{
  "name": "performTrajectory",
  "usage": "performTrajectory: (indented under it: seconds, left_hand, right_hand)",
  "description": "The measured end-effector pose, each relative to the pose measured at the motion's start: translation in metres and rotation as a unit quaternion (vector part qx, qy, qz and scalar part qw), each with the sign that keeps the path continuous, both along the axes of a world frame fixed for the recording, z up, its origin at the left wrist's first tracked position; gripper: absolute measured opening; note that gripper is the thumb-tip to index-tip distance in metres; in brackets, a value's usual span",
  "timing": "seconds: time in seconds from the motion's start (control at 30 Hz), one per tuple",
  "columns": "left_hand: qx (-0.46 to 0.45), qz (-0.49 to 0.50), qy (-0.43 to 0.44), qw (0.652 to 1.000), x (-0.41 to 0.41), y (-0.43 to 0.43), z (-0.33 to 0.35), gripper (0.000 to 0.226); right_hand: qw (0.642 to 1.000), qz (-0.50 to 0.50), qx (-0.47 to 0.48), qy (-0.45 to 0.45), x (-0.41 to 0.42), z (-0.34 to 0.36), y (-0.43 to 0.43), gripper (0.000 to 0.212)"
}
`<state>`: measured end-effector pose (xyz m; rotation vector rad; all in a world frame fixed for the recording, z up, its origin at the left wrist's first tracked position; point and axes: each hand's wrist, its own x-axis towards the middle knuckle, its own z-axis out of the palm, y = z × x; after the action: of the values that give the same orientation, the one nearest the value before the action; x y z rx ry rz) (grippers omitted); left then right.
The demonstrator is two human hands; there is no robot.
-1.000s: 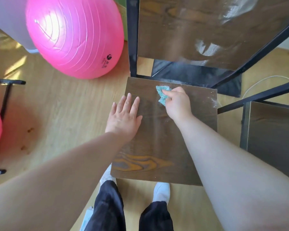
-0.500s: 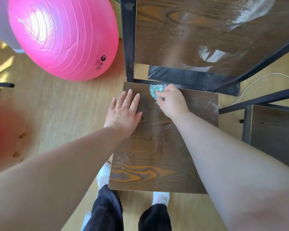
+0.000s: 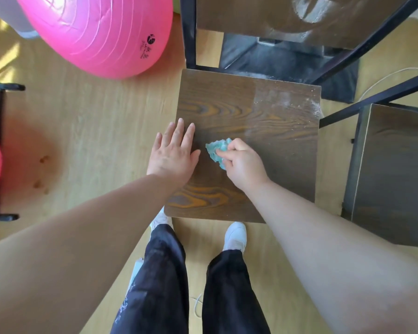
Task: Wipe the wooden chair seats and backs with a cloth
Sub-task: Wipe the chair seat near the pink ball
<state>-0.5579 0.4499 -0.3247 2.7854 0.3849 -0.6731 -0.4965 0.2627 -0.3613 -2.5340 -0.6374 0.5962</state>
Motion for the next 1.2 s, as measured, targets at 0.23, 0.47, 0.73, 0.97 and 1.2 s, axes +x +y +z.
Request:
performTrajectory:
  seconds: [0.23,0.47,0.73,0.97,1.2]
  left_hand:
    - [-0.004,0.011,0.012,1.000,-0.045,-0.018,-0.002,0.064]
    - [-0.011,0.008,0.001,1.000,-0.051,-0.031,0.001,0.063]
    - [-0.011,0.012,-0.010,1.000,-0.018,-0.030,-0.001,0.064]
    - [-0.005,-0.009,-0.030,0.999,0.036,-0.020,-0.003,0.064]
    - [-0.011,-0.012,-0.034,0.999,0.078,-0.015,-0.005,0.063]
  right_hand:
    - [0.991,-0.026,0.016,0.128,-0.094,0.016,-0.034,0.009]
    - [0.985,-0.004,0.037,0.168,-0.129,0.018,-0.052,0.019]
    - [0.983,-0.147,0.102,0.042,0.009,0.040,-0.040,0.020]
    - [0.986,-0.152,0.017,-0.061,0.166,0.039,-0.002,0.020]
    - [0.995,-0.072,-0.027,-0.055,0.199,0.013,0.017,0.029]
